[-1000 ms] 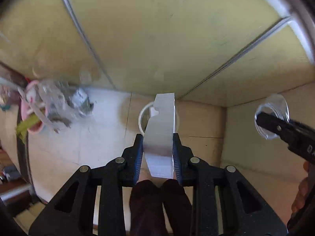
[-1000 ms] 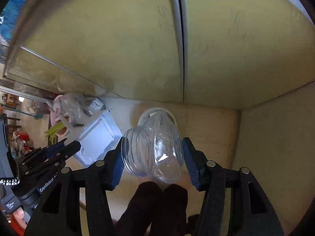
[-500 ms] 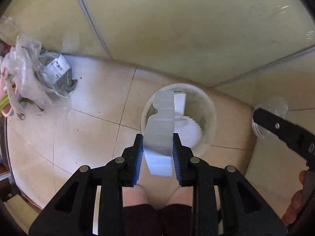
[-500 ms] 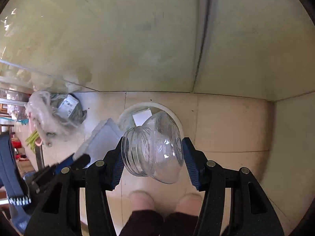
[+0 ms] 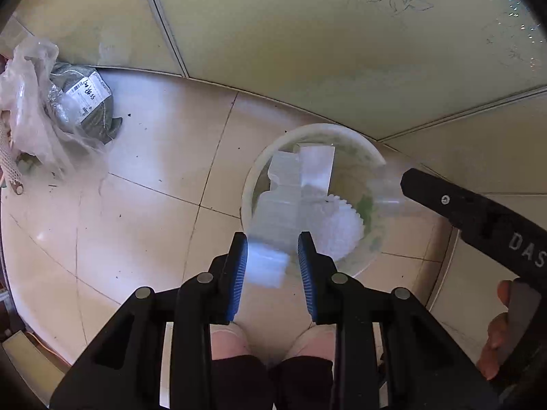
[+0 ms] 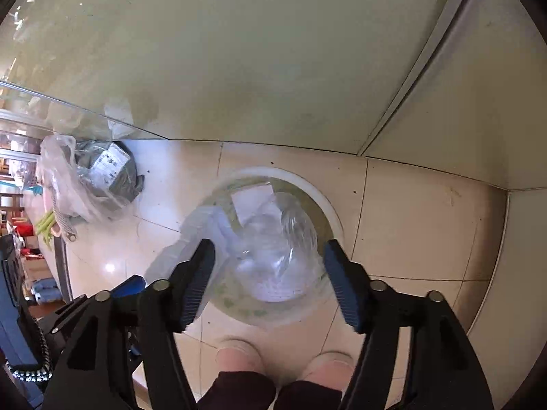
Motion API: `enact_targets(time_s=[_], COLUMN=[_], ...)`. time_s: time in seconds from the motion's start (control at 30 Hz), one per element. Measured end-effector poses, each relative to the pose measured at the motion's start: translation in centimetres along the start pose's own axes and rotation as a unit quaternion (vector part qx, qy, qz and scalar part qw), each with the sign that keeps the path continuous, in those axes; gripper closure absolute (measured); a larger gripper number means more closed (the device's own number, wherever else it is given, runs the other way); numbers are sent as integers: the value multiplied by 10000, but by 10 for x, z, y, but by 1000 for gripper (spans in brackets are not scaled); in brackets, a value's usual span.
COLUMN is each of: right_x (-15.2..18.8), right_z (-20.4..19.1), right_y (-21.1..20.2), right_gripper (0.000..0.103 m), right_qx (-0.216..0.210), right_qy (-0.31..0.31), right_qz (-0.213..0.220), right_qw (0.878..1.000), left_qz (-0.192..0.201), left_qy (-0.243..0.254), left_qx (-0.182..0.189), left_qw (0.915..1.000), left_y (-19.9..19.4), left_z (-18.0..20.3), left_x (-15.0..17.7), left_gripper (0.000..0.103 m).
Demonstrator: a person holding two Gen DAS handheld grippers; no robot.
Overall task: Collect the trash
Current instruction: 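Lower the card and clear bottle over the floor bin and open both tools, then raise both tools back to the counter toward the tissue and cup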
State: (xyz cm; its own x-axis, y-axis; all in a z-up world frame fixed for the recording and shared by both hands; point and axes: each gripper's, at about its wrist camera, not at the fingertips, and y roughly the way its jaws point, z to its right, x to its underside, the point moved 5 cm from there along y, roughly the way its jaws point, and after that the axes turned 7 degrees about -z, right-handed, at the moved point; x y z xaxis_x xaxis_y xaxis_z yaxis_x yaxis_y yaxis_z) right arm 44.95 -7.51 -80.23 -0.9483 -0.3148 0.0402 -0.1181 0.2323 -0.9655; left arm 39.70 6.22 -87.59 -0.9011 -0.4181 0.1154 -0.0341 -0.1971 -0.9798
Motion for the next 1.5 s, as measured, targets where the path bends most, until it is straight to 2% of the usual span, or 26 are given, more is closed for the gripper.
enact_targets(time_s=[0.17,0.37,0.5,0.77,0.97,1.03,1.1,1.33,1.5], right_x=[6,20,30,51,64,69,73,87,76], right_z=[1,-7,-20,-68,-98,-105,-112,-129,-133], right_y=[-25,-102,-173,-316,-414,-444,-473,-551,-584], right_gripper=[37,37,37,37,37,37,37,37,37], right_qx=[-28,-121,-101,-210,-223,-218,-168,-59,149], right_qy=[33,194,220,315,335,321,309,360,305], right_qz=[-34,134,360,1051,1733,1948,2170,2809,3010], right_qw=[10000,9996,9991,9937,9840,9801,9755,9590,9530], left_qz=[-15,159,378,1117,1780,1983,2194,2748,2996], left_qy=[49,173,217,534,737,850,982,1498,1600], left_qx=[42,11,104,216,292,349,390,225,403], left_qw=[10000,9997,9990,9921,9808,9758,9699,9495,9397], left_y=[-28,-104,-174,-341,-464,-499,-534,-620,-657], left_z=[2,13,20,33,40,44,49,72,84], left_x=[7,16,20,36,48,53,59,68,56], left_gripper=[73,73,73,70,69,64,63,55,50])
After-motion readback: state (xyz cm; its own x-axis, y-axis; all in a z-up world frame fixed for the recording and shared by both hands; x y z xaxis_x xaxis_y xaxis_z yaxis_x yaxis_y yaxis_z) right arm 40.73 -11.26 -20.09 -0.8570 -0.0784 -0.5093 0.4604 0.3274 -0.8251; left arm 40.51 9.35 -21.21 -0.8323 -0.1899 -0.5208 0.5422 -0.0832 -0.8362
